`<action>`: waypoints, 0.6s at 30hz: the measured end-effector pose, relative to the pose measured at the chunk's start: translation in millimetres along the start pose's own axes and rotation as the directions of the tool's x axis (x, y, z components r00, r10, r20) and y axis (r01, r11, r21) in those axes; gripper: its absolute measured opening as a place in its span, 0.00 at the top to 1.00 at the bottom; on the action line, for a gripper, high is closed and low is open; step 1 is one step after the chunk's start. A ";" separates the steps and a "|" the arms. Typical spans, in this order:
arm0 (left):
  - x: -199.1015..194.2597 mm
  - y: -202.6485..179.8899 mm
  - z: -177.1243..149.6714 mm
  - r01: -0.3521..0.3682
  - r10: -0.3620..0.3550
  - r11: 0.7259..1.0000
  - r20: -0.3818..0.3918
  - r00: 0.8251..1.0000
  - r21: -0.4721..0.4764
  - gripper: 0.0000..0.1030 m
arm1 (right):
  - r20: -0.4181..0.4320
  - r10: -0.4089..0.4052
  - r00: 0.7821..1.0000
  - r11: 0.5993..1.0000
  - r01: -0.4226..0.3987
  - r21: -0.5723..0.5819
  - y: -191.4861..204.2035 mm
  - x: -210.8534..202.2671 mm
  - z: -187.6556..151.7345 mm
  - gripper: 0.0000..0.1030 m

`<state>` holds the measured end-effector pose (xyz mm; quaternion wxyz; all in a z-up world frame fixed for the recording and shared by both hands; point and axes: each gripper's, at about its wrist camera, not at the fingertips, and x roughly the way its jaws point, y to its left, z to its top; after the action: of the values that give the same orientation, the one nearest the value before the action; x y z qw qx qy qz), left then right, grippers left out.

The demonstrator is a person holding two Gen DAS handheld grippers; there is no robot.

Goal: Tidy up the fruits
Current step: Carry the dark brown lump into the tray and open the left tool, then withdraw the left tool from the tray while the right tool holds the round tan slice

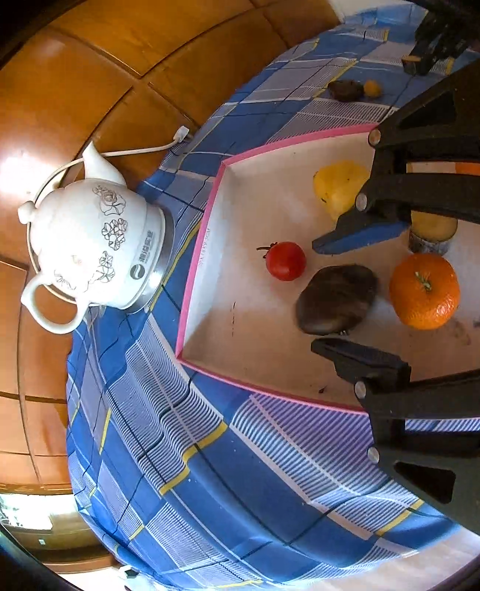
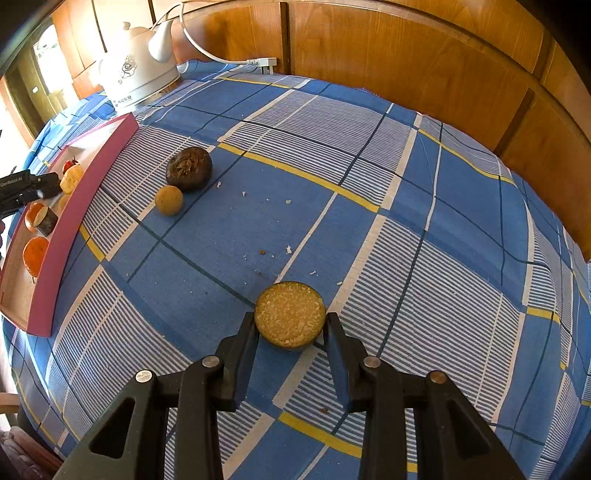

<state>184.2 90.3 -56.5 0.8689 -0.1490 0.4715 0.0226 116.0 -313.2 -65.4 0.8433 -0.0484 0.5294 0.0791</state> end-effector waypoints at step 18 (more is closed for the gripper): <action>-91.2 -26.8 -67.1 -0.056 0.028 0.986 0.174 0.984 0.157 0.45 | 0.011 -0.027 1.000 1.000 0.027 -0.015 3.5 -1.4 -2.8 0.65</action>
<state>84.0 55.2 -9.0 0.9148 -0.0656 0.3982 0.0154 112.3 -310.3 -65.3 0.8468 -0.0615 0.5234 0.0720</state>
